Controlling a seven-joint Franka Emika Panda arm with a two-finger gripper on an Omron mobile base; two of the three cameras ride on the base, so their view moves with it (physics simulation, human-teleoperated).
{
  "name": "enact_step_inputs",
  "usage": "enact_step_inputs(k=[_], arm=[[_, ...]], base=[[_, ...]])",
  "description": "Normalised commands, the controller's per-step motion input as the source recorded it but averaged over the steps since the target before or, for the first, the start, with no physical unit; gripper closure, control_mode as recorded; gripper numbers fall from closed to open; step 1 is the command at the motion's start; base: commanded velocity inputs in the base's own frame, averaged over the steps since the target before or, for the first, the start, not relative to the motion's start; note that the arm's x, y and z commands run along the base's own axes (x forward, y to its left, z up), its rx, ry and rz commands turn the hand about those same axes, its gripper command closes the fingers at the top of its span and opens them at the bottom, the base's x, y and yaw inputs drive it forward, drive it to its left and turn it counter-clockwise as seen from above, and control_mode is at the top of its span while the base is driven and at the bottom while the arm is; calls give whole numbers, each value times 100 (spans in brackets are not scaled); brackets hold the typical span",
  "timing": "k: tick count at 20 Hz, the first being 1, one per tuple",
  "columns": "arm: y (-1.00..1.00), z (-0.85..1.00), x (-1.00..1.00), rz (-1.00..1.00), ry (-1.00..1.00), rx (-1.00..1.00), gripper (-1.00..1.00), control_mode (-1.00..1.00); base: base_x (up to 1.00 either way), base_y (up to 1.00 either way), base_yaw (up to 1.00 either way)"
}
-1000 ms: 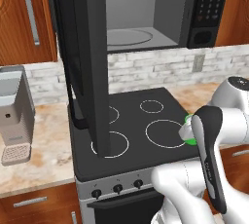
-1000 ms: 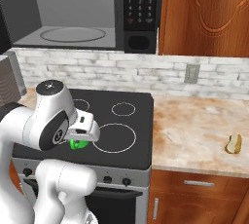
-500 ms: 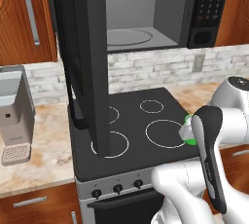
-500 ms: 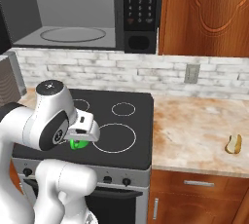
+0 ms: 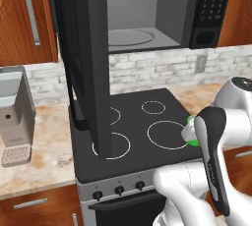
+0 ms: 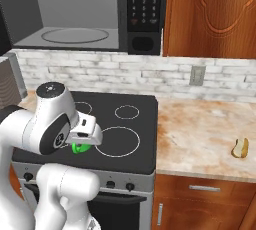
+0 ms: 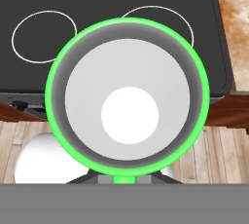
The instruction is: Pick the mug from the counter and place it inside the microwave. Then close the microwave.
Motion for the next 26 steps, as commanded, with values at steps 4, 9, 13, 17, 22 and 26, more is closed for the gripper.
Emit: enact_step_inputs(k=[4,9,13,17,22,26], arm=[[33,10,-14,9,-22,-1,100,-100],[37,38,-1,11,-30,-3,100,-100],[24,51,0,6,-10,0,100,-100],[18,44,0,4,-7,0,100,-100],[17,64,-2,1,-3,0,100,-100],[1,48,-17,1,0,1,100,-100]], base=[[0,0,0],[0,0,0],[0,0,0],[0,0,0],[0,0,0],[0,0,0]])
